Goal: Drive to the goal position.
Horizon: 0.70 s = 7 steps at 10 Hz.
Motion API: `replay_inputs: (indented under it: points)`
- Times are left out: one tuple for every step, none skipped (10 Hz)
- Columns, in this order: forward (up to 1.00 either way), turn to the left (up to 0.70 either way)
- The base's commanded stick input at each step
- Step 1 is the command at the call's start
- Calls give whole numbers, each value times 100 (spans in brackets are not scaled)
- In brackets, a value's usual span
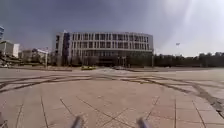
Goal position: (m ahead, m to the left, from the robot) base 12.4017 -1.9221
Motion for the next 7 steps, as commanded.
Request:
replay_inputs:
  points:
    - [100, 0]
    - [100, 0]
    - [100, -20]
    - [100, -34]
    - [100, -39]
    - [100, -18]
    - [100, 0]
